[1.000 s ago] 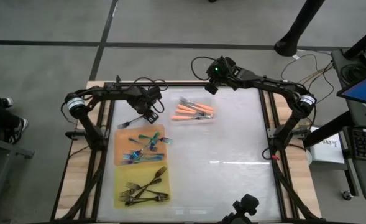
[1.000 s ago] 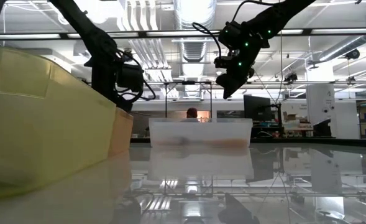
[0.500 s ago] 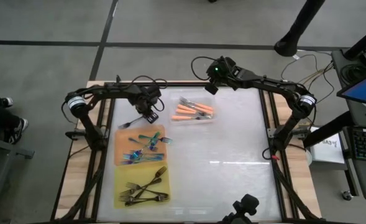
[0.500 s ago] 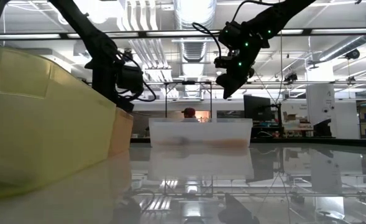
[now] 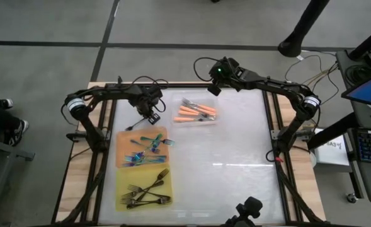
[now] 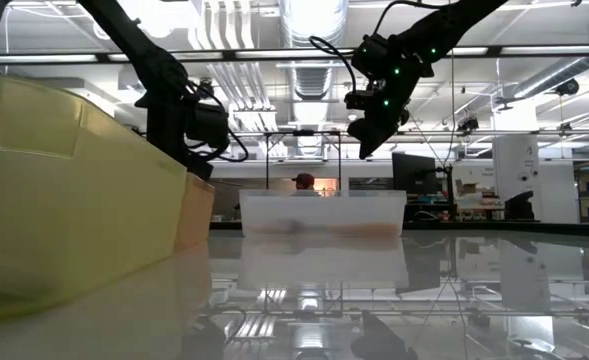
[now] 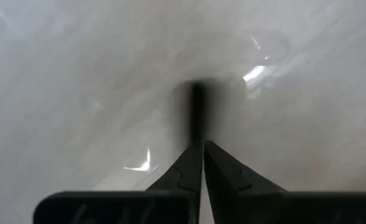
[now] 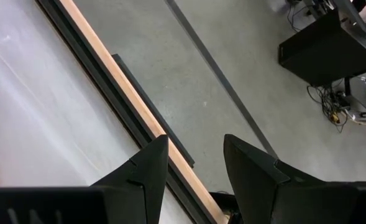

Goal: Sort silverware by color (type)
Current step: Put the black fork into the yellow bin

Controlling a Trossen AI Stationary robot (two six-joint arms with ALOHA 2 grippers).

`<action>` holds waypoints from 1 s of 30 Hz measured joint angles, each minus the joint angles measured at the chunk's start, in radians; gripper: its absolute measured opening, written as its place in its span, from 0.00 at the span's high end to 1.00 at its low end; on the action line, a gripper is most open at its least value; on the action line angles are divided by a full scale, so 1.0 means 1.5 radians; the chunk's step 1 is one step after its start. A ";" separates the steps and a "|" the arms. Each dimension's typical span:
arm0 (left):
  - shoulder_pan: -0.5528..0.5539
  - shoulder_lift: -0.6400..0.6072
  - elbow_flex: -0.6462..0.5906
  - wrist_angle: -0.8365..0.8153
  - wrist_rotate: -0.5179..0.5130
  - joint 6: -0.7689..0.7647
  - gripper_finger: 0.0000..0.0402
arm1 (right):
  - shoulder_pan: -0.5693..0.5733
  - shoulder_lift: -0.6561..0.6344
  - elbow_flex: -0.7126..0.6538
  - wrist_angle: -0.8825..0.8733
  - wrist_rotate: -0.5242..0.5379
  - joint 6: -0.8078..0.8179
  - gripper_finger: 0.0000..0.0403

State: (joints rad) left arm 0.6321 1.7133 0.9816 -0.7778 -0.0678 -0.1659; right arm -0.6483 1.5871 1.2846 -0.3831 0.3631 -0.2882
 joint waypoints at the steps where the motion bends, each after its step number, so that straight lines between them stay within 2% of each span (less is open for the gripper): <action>1: 0.000 -0.003 0.002 -0.001 -0.004 0.000 1.00 | 0.000 0.000 0.000 0.000 0.000 0.000 0.63; 12: 0.001 -0.016 0.015 -0.014 -0.019 0.010 1.00 | 0.000 0.000 0.000 0.000 0.000 0.000 0.63; 22: -0.002 -0.038 -0.003 -0.143 -0.040 -0.101 0.99 | 0.000 0.000 0.000 0.000 0.000 0.000 0.63; 25: -0.002 -0.059 -0.019 -0.145 -0.043 -0.122 0.95 | 0.000 0.000 0.000 0.000 0.000 0.000 0.63; 30: -0.002 -0.100 -0.062 -0.130 -0.043 -0.135 0.81 | 0.000 0.000 0.000 0.000 0.000 0.000 0.63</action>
State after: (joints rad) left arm 0.6289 1.5625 0.8883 -0.9733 -0.1322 -0.3689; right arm -0.6483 1.5871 1.2846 -0.3832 0.3631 -0.2882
